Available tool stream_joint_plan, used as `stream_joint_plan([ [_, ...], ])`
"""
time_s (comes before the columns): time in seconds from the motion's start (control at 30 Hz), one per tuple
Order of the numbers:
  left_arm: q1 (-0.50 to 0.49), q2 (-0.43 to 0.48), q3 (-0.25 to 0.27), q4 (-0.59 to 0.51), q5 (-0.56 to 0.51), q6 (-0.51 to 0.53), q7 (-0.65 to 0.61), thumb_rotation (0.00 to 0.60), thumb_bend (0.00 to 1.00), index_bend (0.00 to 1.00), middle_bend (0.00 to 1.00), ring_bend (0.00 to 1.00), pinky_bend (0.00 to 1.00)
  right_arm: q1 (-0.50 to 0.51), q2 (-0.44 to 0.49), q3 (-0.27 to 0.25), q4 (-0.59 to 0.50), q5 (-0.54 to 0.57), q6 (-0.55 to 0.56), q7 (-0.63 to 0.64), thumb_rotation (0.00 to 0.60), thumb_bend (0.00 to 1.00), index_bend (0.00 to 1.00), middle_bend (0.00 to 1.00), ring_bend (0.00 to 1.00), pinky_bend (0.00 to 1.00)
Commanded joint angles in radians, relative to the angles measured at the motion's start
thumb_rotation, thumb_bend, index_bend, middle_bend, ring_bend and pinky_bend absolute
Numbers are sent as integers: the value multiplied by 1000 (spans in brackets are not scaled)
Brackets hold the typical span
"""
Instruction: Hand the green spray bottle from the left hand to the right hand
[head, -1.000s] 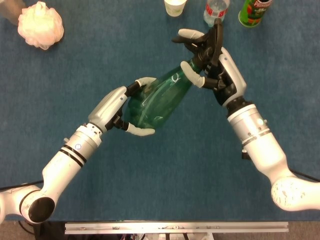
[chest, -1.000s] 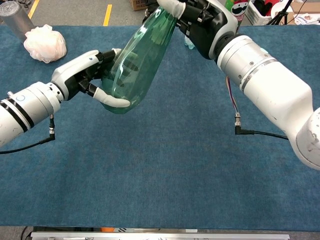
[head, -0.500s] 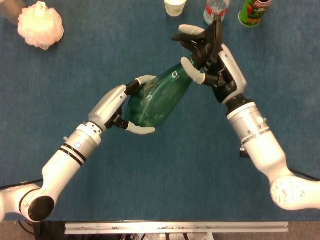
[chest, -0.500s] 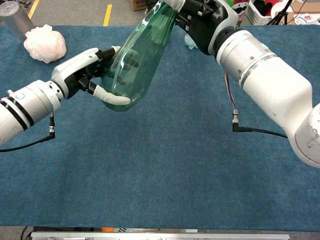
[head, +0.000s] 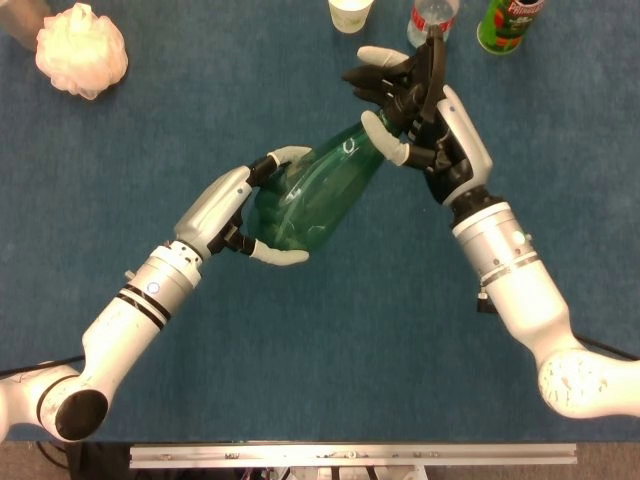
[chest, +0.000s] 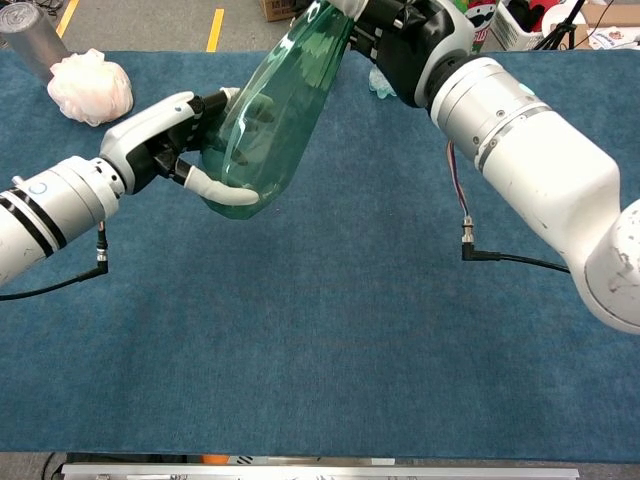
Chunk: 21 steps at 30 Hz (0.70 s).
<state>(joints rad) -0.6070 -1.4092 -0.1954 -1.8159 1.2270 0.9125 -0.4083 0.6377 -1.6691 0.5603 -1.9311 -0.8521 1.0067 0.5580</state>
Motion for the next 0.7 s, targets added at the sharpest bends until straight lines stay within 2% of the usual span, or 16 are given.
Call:
stream_joint_plan([
  [0.03, -1, 0, 0, 0, -1, -1, 0, 600, 203, 124, 160, 135, 507, 0, -1, 0, 0, 1, 2, -3, 600, 491, 473, 370, 239, 204],
  [0.4, -2, 2, -1, 0, -1, -1, -2, 600, 202, 114, 156, 132, 500, 4, -2, 6, 0, 15, 2, -11, 600, 496, 476, 451, 350, 321],
  [0.7, -3, 6, -1, 0, -4, -5, -5, 600, 203, 95, 143, 118, 494, 2, 3, 11, 0, 19, 0, -8, 600, 502, 484, 463, 366, 346],
])
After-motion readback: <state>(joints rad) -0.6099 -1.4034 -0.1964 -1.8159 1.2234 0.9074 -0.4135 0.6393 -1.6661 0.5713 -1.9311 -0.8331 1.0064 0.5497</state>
